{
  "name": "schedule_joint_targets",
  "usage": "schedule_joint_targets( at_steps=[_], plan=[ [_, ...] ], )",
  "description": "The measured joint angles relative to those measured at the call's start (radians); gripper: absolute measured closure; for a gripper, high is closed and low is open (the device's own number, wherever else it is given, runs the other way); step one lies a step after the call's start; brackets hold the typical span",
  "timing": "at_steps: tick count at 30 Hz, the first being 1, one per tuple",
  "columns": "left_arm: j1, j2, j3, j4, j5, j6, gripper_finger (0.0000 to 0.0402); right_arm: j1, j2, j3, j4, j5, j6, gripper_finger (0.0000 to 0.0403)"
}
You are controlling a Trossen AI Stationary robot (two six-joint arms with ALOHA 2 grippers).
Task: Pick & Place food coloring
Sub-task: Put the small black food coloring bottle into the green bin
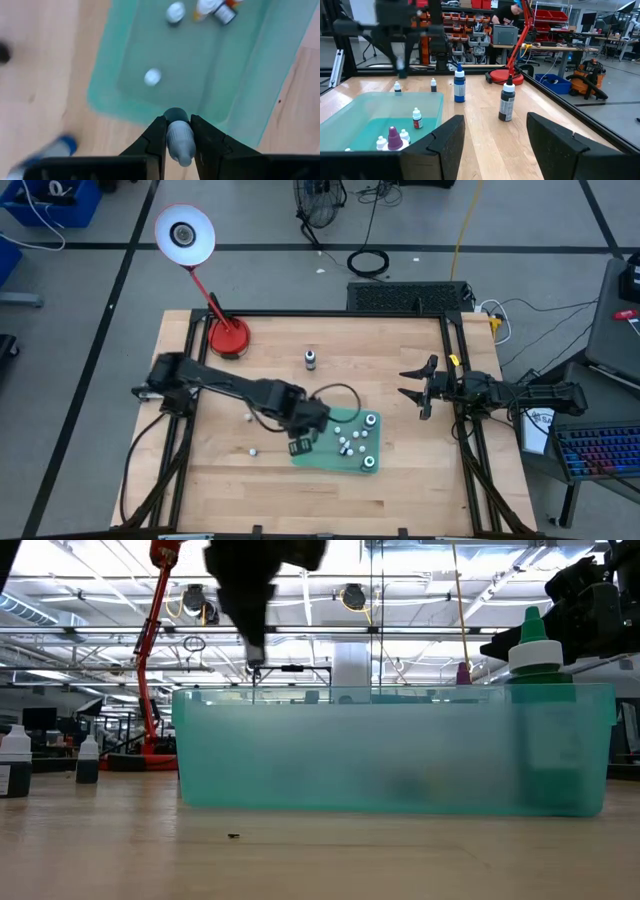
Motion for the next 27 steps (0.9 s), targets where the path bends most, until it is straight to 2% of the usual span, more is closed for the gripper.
schedule_joint_targets(
  at_steps=[6,11,27],
  plan=[
    [0.0,0.177,0.16,0.001,0.012,0.114,0.0334,0.0,0.001,0.0,0.001,0.0,0.0,0.0198],
    [0.007,0.272,0.245,0.019,0.022,0.174,0.0334,0.0,0.001,0.0,0.001,0.0,0.0,0.0201],
    [0.041,0.35,0.253,0.091,0.02,0.188,0.0334,0.0,0.001,0.0,0.0,0.0,0.0,0.0203]
  ],
)
